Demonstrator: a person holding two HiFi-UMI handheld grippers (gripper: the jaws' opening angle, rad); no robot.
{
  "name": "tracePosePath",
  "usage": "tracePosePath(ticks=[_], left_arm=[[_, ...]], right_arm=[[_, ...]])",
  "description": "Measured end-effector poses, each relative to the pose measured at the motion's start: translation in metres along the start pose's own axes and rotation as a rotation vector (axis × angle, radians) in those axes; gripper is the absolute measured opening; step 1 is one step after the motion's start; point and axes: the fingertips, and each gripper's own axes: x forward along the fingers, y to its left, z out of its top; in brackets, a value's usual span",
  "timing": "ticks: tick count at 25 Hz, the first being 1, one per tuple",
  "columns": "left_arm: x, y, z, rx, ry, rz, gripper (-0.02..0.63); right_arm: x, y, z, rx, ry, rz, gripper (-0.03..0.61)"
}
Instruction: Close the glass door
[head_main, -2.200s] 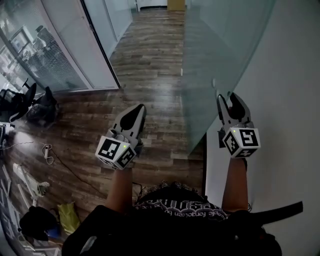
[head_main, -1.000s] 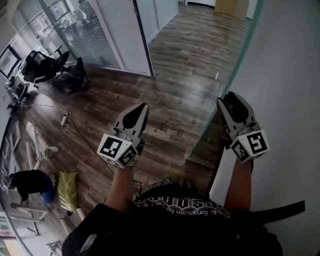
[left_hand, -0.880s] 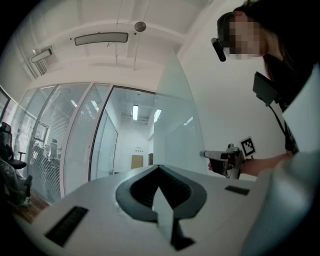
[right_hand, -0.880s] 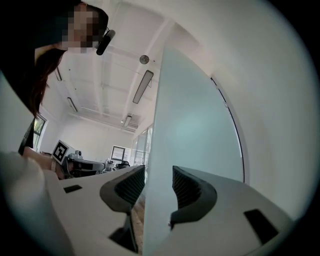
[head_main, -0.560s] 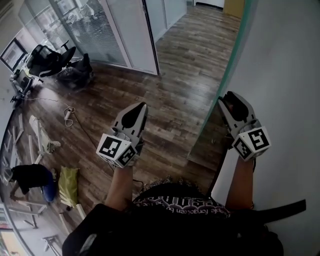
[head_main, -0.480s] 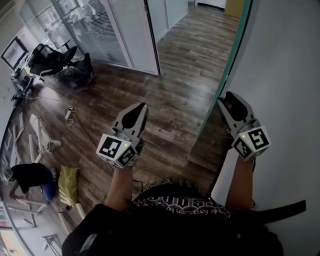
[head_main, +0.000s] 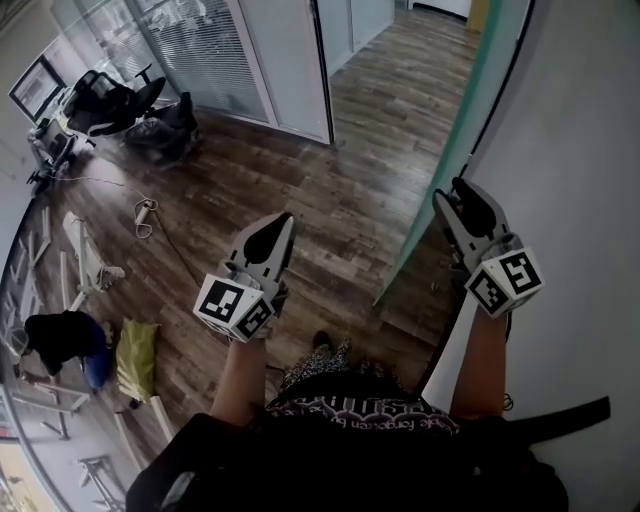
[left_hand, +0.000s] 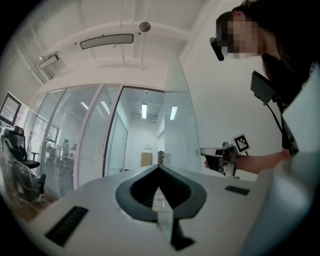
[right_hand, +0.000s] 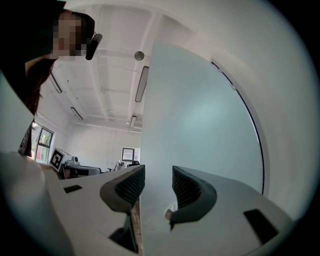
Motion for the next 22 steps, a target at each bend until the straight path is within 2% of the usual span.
tracePosePath(ticks=[4, 10, 14, 22], left_arm=[[0.005, 0.027, 0.004, -0.021, -0.02, 0.022, 0.002], [0.021, 0.073, 0.019, -0.015, -0.053, 0.008, 0.003], [0.031, 0.098, 0.028, -0.001, -0.078, -0.023, 0.002], [0.029, 0.154, 0.029, -0.021, -0.106, 0.006, 0.002]], right_arm=[[0.02, 0.003, -0.004, -0.01, 0.016, 0.005, 0.158], [0.057, 0.011, -0.008, 0.023, 0.019, 0.005, 0.158], [0.081, 0.015, -0.011, 0.077, 0.024, 0.035, 0.158], [0.134, 0.022, -0.02, 0.142, 0.049, 0.102, 0.158]])
